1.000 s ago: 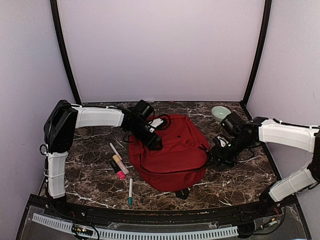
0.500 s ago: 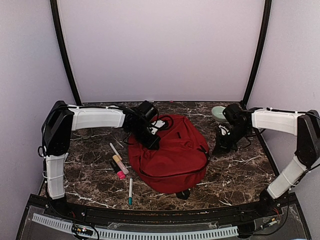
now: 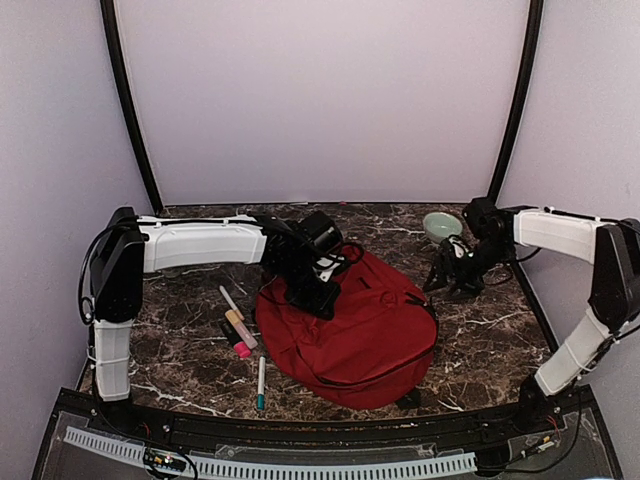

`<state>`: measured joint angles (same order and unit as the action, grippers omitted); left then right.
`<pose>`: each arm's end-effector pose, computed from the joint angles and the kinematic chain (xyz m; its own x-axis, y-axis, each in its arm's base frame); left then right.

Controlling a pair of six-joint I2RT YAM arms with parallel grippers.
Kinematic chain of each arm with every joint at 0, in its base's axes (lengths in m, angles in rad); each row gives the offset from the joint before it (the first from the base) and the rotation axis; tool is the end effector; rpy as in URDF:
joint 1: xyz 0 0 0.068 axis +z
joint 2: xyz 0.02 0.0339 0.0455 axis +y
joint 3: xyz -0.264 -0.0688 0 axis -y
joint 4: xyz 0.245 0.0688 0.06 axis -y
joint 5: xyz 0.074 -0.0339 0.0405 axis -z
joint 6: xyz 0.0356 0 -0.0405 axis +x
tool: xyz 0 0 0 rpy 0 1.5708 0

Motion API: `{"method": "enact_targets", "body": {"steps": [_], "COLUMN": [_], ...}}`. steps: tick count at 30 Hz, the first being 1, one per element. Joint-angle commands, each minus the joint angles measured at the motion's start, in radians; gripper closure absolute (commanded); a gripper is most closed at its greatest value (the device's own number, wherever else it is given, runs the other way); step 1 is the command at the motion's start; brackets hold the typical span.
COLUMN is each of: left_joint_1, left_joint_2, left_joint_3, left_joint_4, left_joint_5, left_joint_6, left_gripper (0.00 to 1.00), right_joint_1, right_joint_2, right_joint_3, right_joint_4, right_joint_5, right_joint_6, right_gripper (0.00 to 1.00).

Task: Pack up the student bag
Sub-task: Move the student bag to the center of the board, then rotate the student bag at the center of the board.

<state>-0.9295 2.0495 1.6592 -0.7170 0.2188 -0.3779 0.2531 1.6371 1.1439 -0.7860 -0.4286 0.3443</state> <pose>0.2568 -0.3569 0.2128 -0.8074 0.4794 -0.3439 0.5835 0.7350 -0.3454 0.2986 0.0925 0.2119 -0.9888 0.0614 -0.1362 -0.0103 0.8817 0.4717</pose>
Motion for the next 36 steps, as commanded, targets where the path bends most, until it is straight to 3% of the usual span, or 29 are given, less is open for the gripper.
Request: {"method": "enact_targets", "body": {"steps": [1, 6, 8, 12, 17, 20, 29, 33, 34, 36], "left_joint_1": [0.004, 0.004, 0.004, 0.004, 0.003, 0.000, -0.042, -0.052, -0.052, -0.052], "left_joint_2": [0.010, 0.015, 0.018, 0.024, 0.024, 0.017, -0.009, -0.018, -0.027, -0.049], "left_joint_3": [0.042, 0.037, 0.042, 0.056, 0.052, 0.045, 0.033, 0.093, 0.109, 0.139], "left_joint_4": [-0.037, -0.025, -0.020, -0.015, -0.045, -0.074, -0.049, -0.143, -0.166, -0.189], "left_joint_5": [0.032, 0.047, 0.048, 0.058, 0.035, 0.011, 0.090, 0.009, -0.018, -0.065], "left_joint_6": [-0.057, -0.051, -0.047, -0.050, -0.050, -0.055, -0.145, -0.073, -0.044, 0.021], "left_gripper": [0.99, 0.99, 0.99, 0.99, 0.99, 1.00, 0.97, 0.93, 0.89, 0.65], "right_joint_1": [0.034, 0.144, 0.186, 0.215, 0.195, 0.152, 0.001, 0.002, 0.002, 0.002], "right_joint_2": [-0.194, -0.322, -0.351, -0.346, -0.286, -0.226, 0.036, 0.057, 0.048, 0.025], "right_joint_3": [-0.182, -0.343, -0.401, -0.466, -0.425, -0.380, -0.052, -0.038, -0.052, -0.084], "right_joint_4": [-0.018, 0.077, 0.142, 0.223, 0.181, 0.187, 0.003, -0.044, -0.043, -0.037], "right_joint_5": [-0.090, -0.140, -0.152, -0.181, -0.120, -0.136, -0.035, -0.016, -0.018, -0.027], "right_joint_6": [0.092, 0.267, 0.344, 0.403, 0.294, 0.234, -0.054, -0.107, -0.110, -0.108], "right_gripper": [0.24, 0.24, 0.29, 0.55, 0.87, 0.99, 1.00, 1.00, 1.00, 0.99]}}
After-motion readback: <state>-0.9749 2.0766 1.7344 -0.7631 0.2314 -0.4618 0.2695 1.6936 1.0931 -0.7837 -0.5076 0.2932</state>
